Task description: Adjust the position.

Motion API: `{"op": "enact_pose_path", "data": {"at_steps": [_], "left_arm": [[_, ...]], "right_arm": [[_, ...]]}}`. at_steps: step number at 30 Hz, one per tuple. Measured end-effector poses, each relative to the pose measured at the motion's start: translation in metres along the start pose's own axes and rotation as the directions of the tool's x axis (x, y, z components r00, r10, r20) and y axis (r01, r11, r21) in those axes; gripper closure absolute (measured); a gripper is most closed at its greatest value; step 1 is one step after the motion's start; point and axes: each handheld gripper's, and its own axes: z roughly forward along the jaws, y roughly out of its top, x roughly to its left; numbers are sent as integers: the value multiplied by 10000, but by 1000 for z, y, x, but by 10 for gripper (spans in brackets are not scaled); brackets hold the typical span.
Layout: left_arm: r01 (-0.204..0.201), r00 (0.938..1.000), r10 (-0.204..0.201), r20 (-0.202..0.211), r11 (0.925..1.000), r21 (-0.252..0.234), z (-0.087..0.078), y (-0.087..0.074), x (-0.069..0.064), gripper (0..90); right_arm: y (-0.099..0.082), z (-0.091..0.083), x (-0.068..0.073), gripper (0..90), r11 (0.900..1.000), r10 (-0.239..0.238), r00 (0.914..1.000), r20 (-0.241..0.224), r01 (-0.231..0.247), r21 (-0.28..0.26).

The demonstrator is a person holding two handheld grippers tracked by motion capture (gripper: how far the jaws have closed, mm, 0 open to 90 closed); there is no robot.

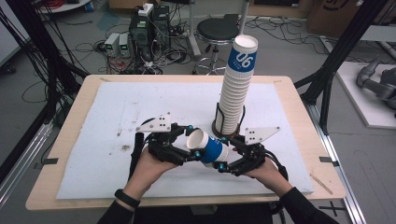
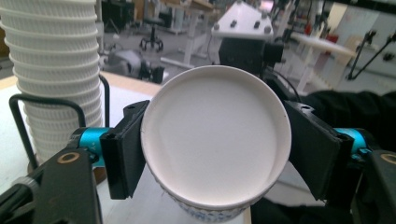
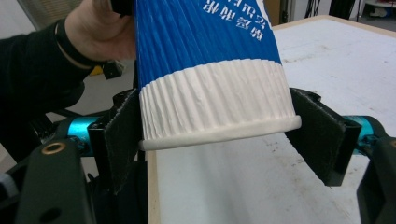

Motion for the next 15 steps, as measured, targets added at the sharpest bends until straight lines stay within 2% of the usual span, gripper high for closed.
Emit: {"op": "enact_pose_path", "data": {"at_steps": [4, 8, 10, 12, 15], "left_arm": [[-76, 10000, 74, 35, 9979, 650, -2, 3, 0, 283], [-163, 9997, 148, 180, 9963, 850, -3, 2, 2, 289], [-176, 9995, 160, 268, 9978, 634, -3, 0, 4, 288], [-124, 9994, 117, 333, 9997, 208, -5, -2, 7, 289], [66, 9992, -38, 395, 9975, -702, -9, -7, 11, 290]], "right_arm": [[1, 0, 2, 220, 9994, -194, 9998, 83, 192, 271], [2, 0, 2, 208, 9982, -394, 9991, 164, 386, 461], [2, 0, 3, 183, 9985, -377, 9991, 218, 368, 399], [4, -3, 2, 172, 9992, -345, 9989, 306, 339, 190], [5, -9, 1, 136, 9993, -258, 9990, 355, 268, -280]]}}
